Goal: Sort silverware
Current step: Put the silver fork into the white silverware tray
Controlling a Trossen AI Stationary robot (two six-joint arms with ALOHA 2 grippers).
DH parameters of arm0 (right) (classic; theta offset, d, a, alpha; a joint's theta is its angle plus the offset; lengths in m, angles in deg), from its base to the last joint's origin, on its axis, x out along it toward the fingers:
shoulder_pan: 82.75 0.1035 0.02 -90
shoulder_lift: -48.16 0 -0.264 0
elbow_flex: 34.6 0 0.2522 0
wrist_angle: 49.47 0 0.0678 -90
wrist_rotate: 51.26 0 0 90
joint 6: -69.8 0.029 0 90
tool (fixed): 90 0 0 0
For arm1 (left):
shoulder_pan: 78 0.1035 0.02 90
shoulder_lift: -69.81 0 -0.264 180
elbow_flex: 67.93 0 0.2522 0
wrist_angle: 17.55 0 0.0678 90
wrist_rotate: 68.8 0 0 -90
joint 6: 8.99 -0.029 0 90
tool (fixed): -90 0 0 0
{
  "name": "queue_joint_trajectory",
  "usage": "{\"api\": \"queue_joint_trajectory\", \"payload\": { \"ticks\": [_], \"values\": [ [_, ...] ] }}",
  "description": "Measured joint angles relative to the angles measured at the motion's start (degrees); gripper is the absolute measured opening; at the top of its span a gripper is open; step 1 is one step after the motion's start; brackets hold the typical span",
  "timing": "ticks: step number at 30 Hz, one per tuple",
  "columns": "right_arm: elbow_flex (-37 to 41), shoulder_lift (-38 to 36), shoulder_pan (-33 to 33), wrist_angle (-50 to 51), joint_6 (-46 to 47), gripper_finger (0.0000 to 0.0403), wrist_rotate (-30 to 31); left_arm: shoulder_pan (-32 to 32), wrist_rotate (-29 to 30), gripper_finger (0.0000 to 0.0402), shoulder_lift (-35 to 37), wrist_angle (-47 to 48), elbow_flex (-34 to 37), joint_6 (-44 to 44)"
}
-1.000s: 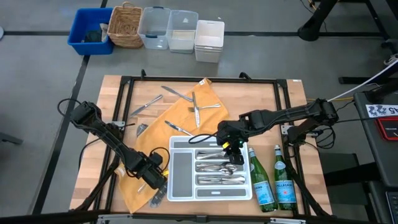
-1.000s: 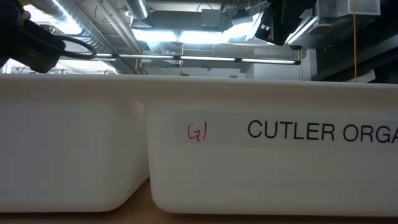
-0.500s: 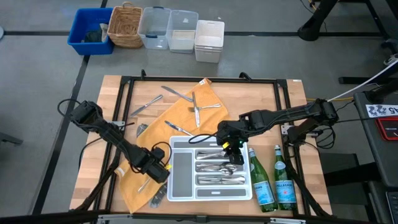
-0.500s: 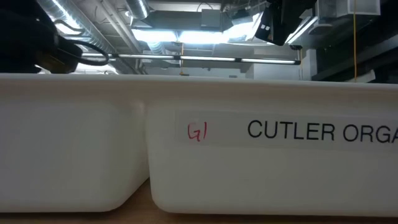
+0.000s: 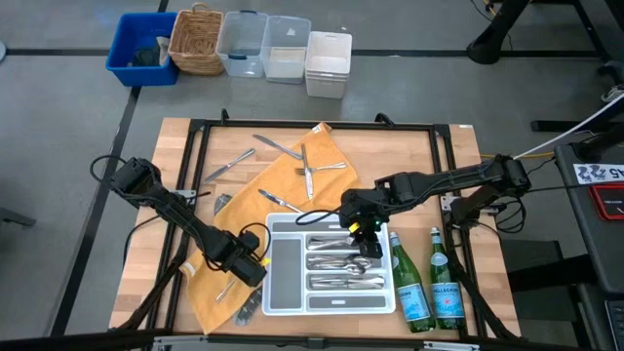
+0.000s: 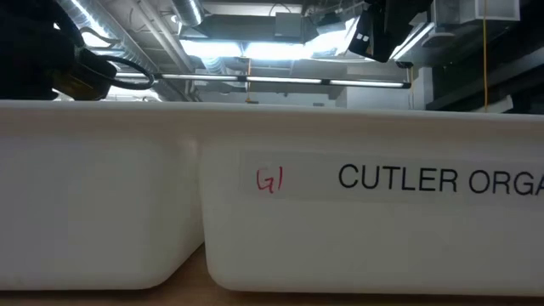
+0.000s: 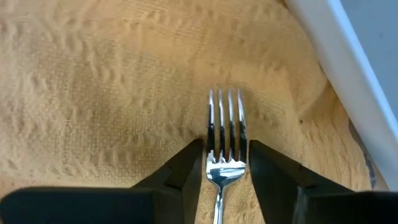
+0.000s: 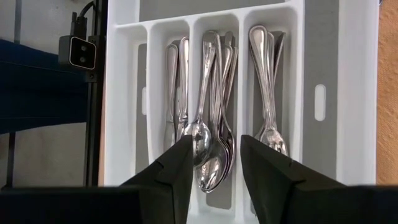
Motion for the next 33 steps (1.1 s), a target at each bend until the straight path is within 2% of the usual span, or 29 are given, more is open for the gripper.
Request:
{"api": "queue_joint_trajectory", "payload": {
  "ticks": [9,11,18,26,30,33],
  "values": [
    [0.00,0.00,0.00,0.01,-0.02,0.0136,0.00,0.00,-0.59,0.0017,-0.02,-0.34,-0.04,0.08],
    [0.00,0.00,0.00,0.01,-0.02,0.0136,0.00,0.00,-0.60,0.0005,-0.02,-0.37,-0.04,0.20],
    [0.00,0.00,0.00,0.04,-0.02,0.0136,0.00,0.00,-2.20,0.0003,0.77,-0.16,-0.04,-0.07],
    [0.00,0.00,0.00,0.13,-0.02,0.0136,0.00,0.07,-2.45,0.0002,8.03,0.03,-1.58,-2.02],
    [0.00,0.00,0.00,0.15,-0.02,0.0136,0.00,0.22,1.32,0.0002,10.62,-0.96,-3.37,-4.56],
    [0.00,0.00,0.00,0.17,-0.04,0.0136,-0.02,1.57,6.94,0.0001,11.82,-7.35,-3.82,-9.67]
  ]
}}
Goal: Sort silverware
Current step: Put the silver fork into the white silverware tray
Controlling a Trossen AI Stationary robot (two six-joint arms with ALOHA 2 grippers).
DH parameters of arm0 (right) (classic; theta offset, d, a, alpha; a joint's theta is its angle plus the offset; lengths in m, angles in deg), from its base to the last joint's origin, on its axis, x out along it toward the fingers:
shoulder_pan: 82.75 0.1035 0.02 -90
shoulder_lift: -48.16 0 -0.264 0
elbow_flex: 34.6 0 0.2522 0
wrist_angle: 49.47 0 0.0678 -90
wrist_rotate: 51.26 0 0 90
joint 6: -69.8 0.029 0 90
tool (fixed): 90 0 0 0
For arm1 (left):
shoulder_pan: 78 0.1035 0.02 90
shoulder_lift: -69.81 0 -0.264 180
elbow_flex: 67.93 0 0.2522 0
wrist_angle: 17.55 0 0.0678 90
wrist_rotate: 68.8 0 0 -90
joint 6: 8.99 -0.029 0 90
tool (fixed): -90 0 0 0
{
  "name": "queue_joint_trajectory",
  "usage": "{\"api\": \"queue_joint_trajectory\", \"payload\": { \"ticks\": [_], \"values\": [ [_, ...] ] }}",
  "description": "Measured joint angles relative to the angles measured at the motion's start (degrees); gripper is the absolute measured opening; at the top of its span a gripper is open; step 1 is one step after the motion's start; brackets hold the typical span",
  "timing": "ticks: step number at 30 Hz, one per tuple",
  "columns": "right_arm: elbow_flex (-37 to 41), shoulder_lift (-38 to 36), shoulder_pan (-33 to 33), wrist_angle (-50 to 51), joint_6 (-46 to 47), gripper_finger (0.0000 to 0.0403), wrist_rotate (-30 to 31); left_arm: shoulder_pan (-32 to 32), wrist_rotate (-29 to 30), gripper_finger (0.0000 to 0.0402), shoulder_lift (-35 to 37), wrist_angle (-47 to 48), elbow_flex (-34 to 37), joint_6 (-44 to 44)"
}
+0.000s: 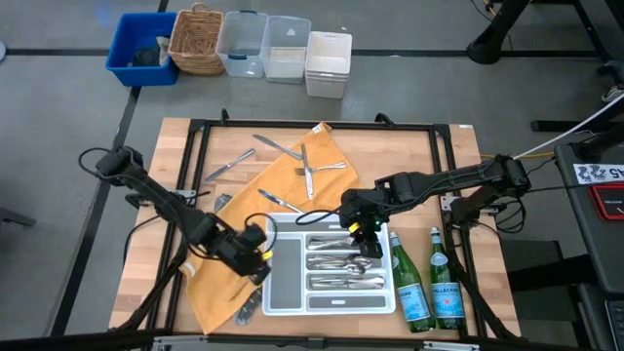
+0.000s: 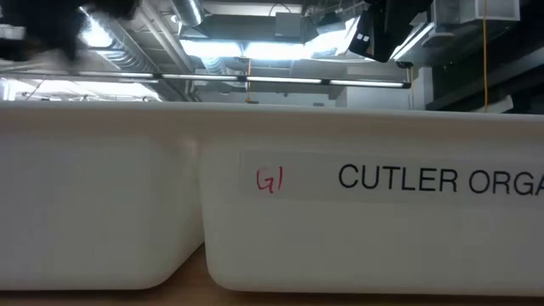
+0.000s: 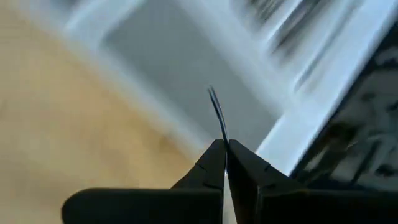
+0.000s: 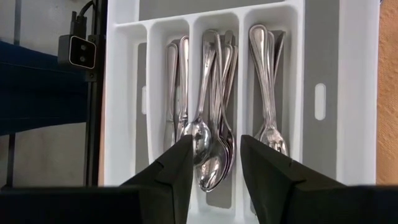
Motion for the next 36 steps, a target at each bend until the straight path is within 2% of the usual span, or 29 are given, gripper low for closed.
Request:
{"api": "queue_joint_trajectory", "payload": {
  "ticks": [3,6,10,14,21,27,36],
  "values": [
    [0.00,0.00,0.00,0.34,0.29,0.0136,-0.25,2.60,7.41,0.0001,0.08,-9.53,0.02,-9.00],
    [0.00,0.00,0.00,0.79,3.46,0.0136,-1.34,6.50,11.58,0.0001,-0.62,-21.18,0.00,-21.05],
    [-0.02,-0.24,0.00,3.72,6.41,0.0136,-1.70,12.03,12.01,0.0001,-2.92,-35.95,0.00,-35.20],
    [-0.04,-1.82,0.00,9.27,9.00,0.0136,-1.29,16.28,9.97,0.0001,-6.14,-45.05,0.00,-43.86],
    [-0.04,-7.88,0.00,14.64,10.31,0.0136,3.88,20.17,6.90,0.0001,-12.04,-48.93,-0.09,-52.13],
    [-0.04,-11.90,-0.02,14.62,10.43,0.0136,7.26,21.05,1.10,0.0001,-17.34,-49.96,-0.09,-52.19],
    [-0.04,-12.52,-0.02,15.05,9.99,0.0136,9.44,21.09,0.83,0.0001,-23.72,-56.65,-0.22,-53.95]
  ]
}}
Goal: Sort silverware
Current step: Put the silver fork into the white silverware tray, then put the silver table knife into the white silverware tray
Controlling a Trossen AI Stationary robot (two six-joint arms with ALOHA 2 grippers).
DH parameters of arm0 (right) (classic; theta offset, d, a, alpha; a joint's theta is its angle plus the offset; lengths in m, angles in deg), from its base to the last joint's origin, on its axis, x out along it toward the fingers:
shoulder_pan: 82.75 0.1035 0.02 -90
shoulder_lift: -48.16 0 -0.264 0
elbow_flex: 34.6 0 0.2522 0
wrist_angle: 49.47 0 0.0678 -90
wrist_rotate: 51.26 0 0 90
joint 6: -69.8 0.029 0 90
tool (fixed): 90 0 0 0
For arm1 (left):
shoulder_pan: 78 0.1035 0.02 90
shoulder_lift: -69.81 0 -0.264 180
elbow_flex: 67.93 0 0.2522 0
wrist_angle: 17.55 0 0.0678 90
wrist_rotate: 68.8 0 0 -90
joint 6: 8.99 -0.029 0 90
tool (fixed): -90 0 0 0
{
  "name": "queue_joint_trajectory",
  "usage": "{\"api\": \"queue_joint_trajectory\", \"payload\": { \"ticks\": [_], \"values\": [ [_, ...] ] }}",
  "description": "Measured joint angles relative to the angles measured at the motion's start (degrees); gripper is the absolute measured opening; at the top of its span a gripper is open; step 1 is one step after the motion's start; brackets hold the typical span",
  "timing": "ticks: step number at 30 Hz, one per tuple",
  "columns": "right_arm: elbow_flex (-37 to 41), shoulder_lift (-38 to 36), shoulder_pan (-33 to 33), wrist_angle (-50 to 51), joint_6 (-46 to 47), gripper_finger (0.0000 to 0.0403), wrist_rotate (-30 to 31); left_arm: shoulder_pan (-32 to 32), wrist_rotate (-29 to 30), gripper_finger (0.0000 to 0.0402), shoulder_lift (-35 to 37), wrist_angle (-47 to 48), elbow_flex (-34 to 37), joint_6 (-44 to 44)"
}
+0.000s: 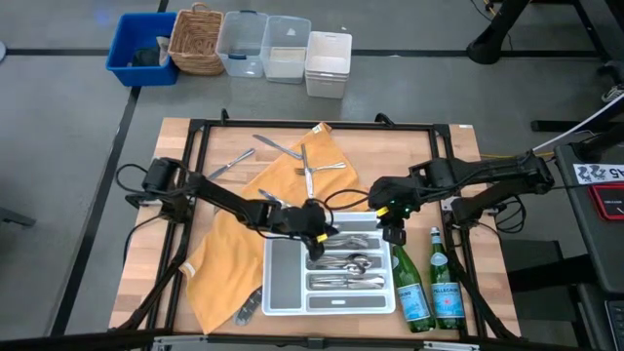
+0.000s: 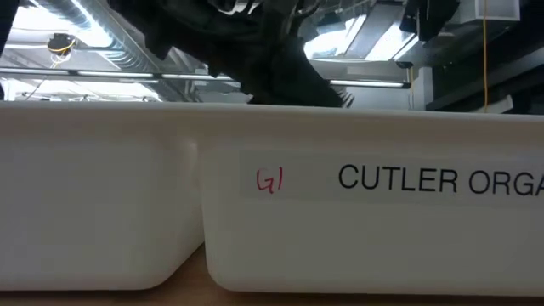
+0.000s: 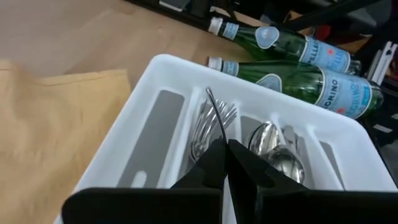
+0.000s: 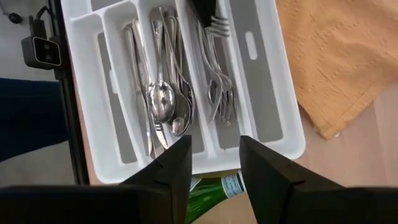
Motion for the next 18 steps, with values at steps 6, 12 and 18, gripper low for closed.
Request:
{"api": "queue_joint_trajectory", "payload": {
  "ticks": [6,12,18],
  "values": [
    [0.00,0.02,0.00,0.32,-0.08,0.0136,0.12,-0.15,-0.40,0.0019,-0.98,-1.70,0.10,-4.23],
    [0.00,0.02,0.00,0.30,-0.13,0.0136,5.81,-0.16,-0.50,0.0067,-1.06,-1.55,0.20,-2.45],
    [0.00,0.18,0.00,-0.17,-0.15,0.0136,11.36,1.34,-0.46,0.0098,1.01,-1.09,0.20,-2.06]
  ]
}}
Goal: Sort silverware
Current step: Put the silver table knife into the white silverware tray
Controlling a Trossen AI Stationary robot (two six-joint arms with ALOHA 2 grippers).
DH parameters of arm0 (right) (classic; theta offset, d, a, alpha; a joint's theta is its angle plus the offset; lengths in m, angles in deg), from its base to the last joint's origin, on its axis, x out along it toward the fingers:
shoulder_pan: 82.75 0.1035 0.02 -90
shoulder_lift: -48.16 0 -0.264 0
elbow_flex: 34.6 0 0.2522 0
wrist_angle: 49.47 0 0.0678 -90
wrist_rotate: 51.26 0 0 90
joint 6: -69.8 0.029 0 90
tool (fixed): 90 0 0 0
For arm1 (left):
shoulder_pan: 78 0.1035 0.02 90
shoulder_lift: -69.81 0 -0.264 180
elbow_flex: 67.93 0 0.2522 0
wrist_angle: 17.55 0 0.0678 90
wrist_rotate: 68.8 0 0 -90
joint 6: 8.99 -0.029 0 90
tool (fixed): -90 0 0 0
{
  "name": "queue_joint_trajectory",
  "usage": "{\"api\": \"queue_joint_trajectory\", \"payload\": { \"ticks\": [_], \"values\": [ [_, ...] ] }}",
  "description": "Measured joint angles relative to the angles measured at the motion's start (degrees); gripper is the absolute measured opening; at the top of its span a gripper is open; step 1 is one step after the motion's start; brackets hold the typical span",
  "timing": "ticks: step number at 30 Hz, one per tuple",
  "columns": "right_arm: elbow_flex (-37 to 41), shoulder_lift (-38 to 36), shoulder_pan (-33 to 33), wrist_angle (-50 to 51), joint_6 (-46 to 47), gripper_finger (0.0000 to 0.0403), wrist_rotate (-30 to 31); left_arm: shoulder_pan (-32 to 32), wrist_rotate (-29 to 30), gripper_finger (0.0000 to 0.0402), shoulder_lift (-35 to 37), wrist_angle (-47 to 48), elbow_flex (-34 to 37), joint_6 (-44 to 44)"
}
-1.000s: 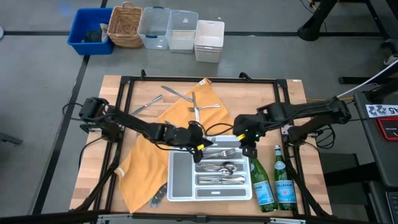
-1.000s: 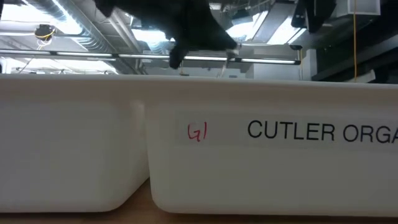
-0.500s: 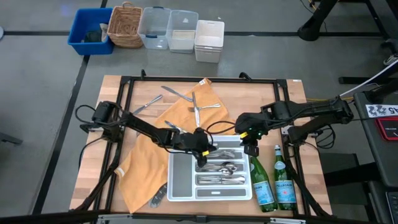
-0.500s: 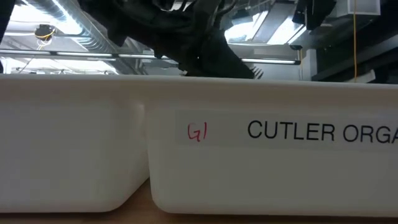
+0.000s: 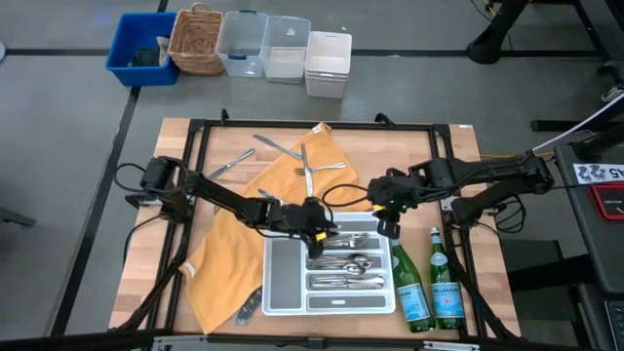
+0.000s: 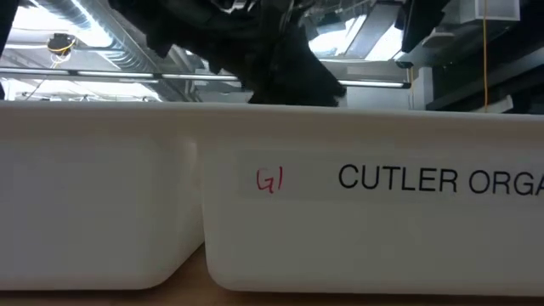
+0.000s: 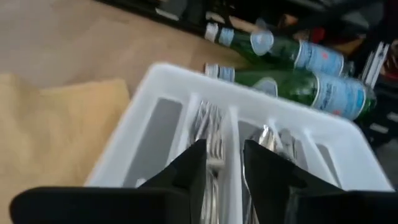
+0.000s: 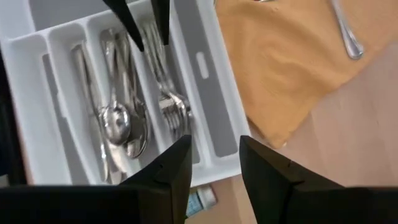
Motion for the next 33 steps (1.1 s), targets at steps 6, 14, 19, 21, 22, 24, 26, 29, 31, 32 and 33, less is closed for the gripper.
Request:
{"api": "queue_joint_trajectory", "payload": {
  "ticks": [6,14,19,21,22,24,26,29,31,32,33],
  "values": [
    [0.00,0.11,-0.09,-1.37,-1.17,0.0136,0.18,4.38,0.16,0.0096,6.27,7.92,-0.04,2.78],
    [0.02,1.37,-6.09,-11.49,-9.87,0.0136,0.08,11.03,0.22,0.0090,13.65,21.91,-0.07,8.58],
    [0.02,5.65,-13.11,-20.87,-15.10,0.0136,0.07,15.30,0.20,0.0088,16.70,29.26,-0.07,9.06],
    [0.00,8.07,-15.70,-25.21,-16.27,0.0136,0.09,17.07,0.22,0.0088,17.64,31.05,-0.07,9.21],
    [0.02,9.36,-17.06,-26.91,-16.57,0.0136,0.09,17.92,0.22,0.0088,18.11,31.85,-0.07,9.65],
    [0.02,11.99,-19.34,-30.19,-18.03,0.0136,-0.08,19.64,0.22,0.0088,18.83,33.95,-0.07,11.27],
    [0.04,14.38,-21.94,-31.99,-19.57,0.0136,-1.70,21.43,0.22,0.0088,19.41,36.44,-0.07,12.73],
    [0.02,18.18,-25.46,-34.86,-17.89,0.0136,-4.02,24.22,0.18,0.0088,20.25,40.03,-0.07,14.51],
    [0.04,20.78,-27.54,-36.27,-15.91,0.0136,-4.54,26.08,0.21,0.0088,20.29,41.31,-0.09,16.45],
    [0.04,21.91,-28.56,-37.00,-14.38,0.0136,-4.61,26.88,0.21,0.0088,20.26,42.32,-0.07,17.63],
    [0.04,23.18,-29.45,-37.41,-12.72,0.0136,-4.88,27.61,0.22,0.0088,20.25,43.03,-0.07,18.71]
  ]
}}
